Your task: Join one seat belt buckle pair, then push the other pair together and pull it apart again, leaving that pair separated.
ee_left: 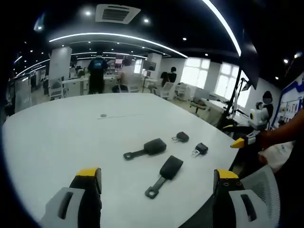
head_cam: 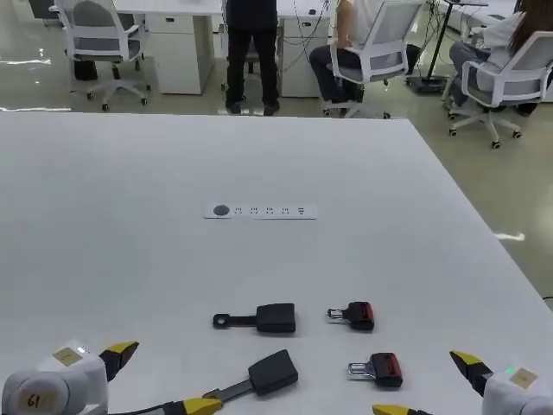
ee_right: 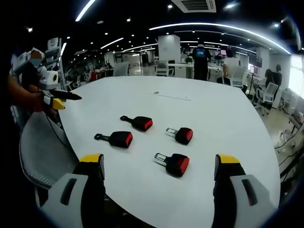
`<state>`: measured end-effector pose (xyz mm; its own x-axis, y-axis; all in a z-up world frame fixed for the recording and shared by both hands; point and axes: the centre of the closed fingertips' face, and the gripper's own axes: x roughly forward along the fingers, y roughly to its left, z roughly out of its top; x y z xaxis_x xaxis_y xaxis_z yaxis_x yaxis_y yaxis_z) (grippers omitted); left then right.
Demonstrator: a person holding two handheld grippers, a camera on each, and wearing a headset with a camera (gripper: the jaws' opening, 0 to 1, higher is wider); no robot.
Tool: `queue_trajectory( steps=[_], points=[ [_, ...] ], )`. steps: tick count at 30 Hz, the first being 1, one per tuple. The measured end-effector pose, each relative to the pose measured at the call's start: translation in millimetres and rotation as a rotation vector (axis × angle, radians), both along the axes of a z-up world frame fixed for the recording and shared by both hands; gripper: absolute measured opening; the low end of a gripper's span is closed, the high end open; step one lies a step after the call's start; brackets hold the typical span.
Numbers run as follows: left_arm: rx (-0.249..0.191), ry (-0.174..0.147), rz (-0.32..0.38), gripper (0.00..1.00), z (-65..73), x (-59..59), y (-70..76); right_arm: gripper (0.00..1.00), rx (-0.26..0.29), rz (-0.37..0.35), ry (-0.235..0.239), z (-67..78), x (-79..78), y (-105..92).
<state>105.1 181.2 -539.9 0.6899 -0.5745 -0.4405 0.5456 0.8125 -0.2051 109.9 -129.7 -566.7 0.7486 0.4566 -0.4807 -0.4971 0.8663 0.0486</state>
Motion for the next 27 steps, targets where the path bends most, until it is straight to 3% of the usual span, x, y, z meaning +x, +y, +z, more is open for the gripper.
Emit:
queue_trajectory(
  steps=[27],
  points=[
    [-0.005,0.014,-0.004,1.00,-4.5,2.4,-1.9,0.95,0.010,-0.013,0.001,-1.3,3.0,0.6]
  ],
)
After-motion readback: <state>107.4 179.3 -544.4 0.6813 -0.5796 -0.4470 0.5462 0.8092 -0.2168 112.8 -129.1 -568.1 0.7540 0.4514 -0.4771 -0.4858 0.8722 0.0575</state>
